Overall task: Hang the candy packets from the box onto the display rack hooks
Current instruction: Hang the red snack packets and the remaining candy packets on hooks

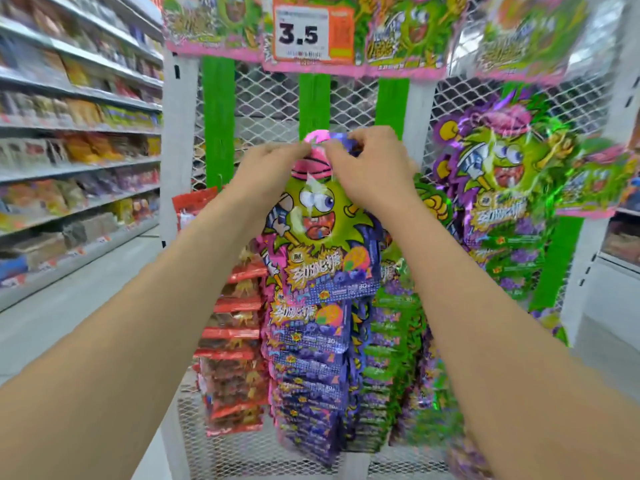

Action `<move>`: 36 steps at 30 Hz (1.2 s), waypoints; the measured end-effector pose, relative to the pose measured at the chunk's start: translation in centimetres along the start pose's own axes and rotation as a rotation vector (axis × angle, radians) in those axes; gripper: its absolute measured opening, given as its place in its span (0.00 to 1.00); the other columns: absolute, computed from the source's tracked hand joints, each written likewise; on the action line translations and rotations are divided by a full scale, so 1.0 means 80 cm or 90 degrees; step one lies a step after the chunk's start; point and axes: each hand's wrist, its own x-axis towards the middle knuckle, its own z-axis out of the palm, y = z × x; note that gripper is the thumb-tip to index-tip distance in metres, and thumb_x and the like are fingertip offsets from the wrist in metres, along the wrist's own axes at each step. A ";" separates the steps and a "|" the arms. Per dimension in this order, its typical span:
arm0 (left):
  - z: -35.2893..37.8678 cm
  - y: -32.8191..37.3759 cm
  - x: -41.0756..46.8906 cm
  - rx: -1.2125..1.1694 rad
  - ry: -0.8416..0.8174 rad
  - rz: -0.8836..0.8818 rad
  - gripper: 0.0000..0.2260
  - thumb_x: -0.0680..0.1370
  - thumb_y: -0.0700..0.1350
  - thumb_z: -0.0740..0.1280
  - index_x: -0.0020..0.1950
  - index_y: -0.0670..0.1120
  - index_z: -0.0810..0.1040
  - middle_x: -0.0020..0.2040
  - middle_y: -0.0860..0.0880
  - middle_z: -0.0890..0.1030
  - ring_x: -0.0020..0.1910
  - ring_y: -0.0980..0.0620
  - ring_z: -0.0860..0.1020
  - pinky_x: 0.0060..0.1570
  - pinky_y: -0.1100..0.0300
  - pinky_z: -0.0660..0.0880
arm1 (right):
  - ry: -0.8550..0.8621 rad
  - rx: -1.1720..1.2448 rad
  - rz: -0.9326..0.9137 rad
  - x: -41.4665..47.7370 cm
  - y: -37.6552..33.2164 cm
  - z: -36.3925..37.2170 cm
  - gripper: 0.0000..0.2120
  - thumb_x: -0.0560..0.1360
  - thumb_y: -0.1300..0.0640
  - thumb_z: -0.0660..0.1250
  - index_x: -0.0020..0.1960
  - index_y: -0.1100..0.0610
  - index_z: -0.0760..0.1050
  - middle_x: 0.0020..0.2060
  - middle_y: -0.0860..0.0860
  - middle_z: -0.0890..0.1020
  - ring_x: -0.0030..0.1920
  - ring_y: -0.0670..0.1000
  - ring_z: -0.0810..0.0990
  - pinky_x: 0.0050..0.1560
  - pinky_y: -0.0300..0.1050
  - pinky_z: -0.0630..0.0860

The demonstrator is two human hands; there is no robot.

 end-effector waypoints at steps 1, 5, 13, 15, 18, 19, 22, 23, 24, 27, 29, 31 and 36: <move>-0.001 0.002 0.001 -0.006 -0.005 -0.016 0.12 0.75 0.57 0.73 0.48 0.49 0.86 0.52 0.50 0.88 0.55 0.48 0.86 0.62 0.48 0.81 | -0.002 0.011 -0.003 0.005 -0.002 0.002 0.21 0.77 0.43 0.65 0.33 0.56 0.70 0.28 0.48 0.71 0.40 0.56 0.73 0.52 0.53 0.69; -0.006 0.003 0.007 -0.061 -0.055 -0.083 0.14 0.81 0.54 0.71 0.59 0.46 0.84 0.51 0.45 0.89 0.49 0.44 0.88 0.58 0.44 0.84 | -0.025 0.056 0.029 0.015 -0.005 0.015 0.20 0.77 0.42 0.64 0.33 0.52 0.65 0.31 0.47 0.70 0.41 0.55 0.71 0.51 0.54 0.66; -0.011 -0.018 0.001 0.039 -0.087 0.011 0.14 0.78 0.54 0.72 0.53 0.45 0.86 0.50 0.47 0.88 0.50 0.52 0.86 0.58 0.52 0.80 | -0.039 0.022 0.034 -0.009 0.019 0.027 0.16 0.77 0.41 0.63 0.44 0.54 0.78 0.40 0.54 0.81 0.48 0.60 0.79 0.53 0.55 0.76; -0.008 -0.030 -0.010 0.167 -0.048 0.150 0.10 0.84 0.48 0.67 0.50 0.43 0.84 0.42 0.50 0.84 0.39 0.58 0.80 0.46 0.57 0.74 | -0.050 -0.022 0.028 -0.016 0.025 0.028 0.17 0.78 0.41 0.63 0.49 0.55 0.79 0.45 0.56 0.82 0.55 0.62 0.81 0.60 0.60 0.76; -0.002 -0.051 -0.023 0.337 0.092 0.354 0.11 0.83 0.42 0.68 0.64 0.41 0.79 0.53 0.45 0.81 0.51 0.49 0.79 0.56 0.51 0.75 | -0.003 -0.093 -0.016 -0.028 0.030 0.027 0.17 0.80 0.42 0.66 0.53 0.55 0.81 0.46 0.54 0.82 0.57 0.63 0.81 0.60 0.59 0.76; -0.001 -0.059 -0.027 0.355 0.113 0.404 0.16 0.81 0.39 0.69 0.69 0.42 0.76 0.59 0.44 0.79 0.58 0.47 0.78 0.62 0.52 0.74 | 0.042 -0.123 -0.047 -0.033 0.031 0.026 0.17 0.79 0.42 0.67 0.54 0.55 0.81 0.48 0.54 0.83 0.57 0.63 0.81 0.59 0.58 0.76; -0.001 -0.079 -0.055 0.433 0.149 0.504 0.23 0.80 0.37 0.69 0.75 0.41 0.71 0.69 0.41 0.73 0.69 0.41 0.72 0.72 0.48 0.68 | 0.179 -0.120 -0.155 -0.067 0.034 0.022 0.13 0.75 0.51 0.70 0.57 0.56 0.81 0.52 0.54 0.83 0.56 0.60 0.78 0.56 0.55 0.74; -0.002 -0.087 -0.069 0.448 0.152 0.528 0.22 0.80 0.36 0.69 0.74 0.40 0.73 0.70 0.41 0.73 0.70 0.40 0.71 0.72 0.47 0.68 | 0.190 -0.078 -0.182 -0.087 0.037 0.023 0.12 0.74 0.55 0.69 0.56 0.56 0.81 0.50 0.53 0.83 0.54 0.58 0.78 0.56 0.54 0.74; -0.003 -0.100 -0.085 0.449 0.147 0.539 0.20 0.79 0.35 0.69 0.72 0.40 0.75 0.68 0.41 0.74 0.69 0.40 0.72 0.71 0.47 0.69 | 0.165 -0.022 -0.183 -0.111 0.042 0.026 0.11 0.72 0.58 0.68 0.54 0.55 0.81 0.47 0.51 0.83 0.51 0.56 0.79 0.55 0.52 0.76; -0.013 -0.163 -0.141 0.461 0.071 0.510 0.12 0.77 0.35 0.70 0.60 0.43 0.81 0.56 0.45 0.79 0.57 0.42 0.77 0.59 0.47 0.74 | -0.052 0.057 -0.047 -0.201 0.070 0.044 0.05 0.71 0.55 0.67 0.41 0.51 0.81 0.32 0.46 0.82 0.36 0.48 0.79 0.43 0.44 0.77; -0.022 -0.226 -0.186 0.502 -0.048 0.446 0.08 0.75 0.39 0.70 0.53 0.47 0.80 0.48 0.49 0.80 0.48 0.44 0.79 0.48 0.47 0.76 | -0.270 -0.008 0.045 -0.267 0.105 0.069 0.08 0.71 0.53 0.66 0.35 0.52 0.80 0.28 0.48 0.79 0.32 0.48 0.78 0.39 0.43 0.75; -0.029 -0.290 -0.233 0.557 -0.214 0.295 0.06 0.74 0.42 0.69 0.49 0.51 0.79 0.45 0.53 0.79 0.43 0.46 0.80 0.43 0.48 0.77 | -0.517 -0.060 0.110 -0.333 0.144 0.101 0.09 0.71 0.55 0.65 0.34 0.56 0.80 0.28 0.53 0.78 0.35 0.50 0.80 0.39 0.44 0.75; -0.041 -0.450 -0.328 0.636 -0.616 -0.139 0.10 0.74 0.45 0.69 0.53 0.51 0.85 0.51 0.50 0.87 0.52 0.47 0.83 0.51 0.55 0.78 | -0.911 -0.122 0.253 -0.487 0.222 0.182 0.10 0.76 0.58 0.64 0.37 0.59 0.76 0.44 0.59 0.83 0.47 0.57 0.83 0.39 0.45 0.74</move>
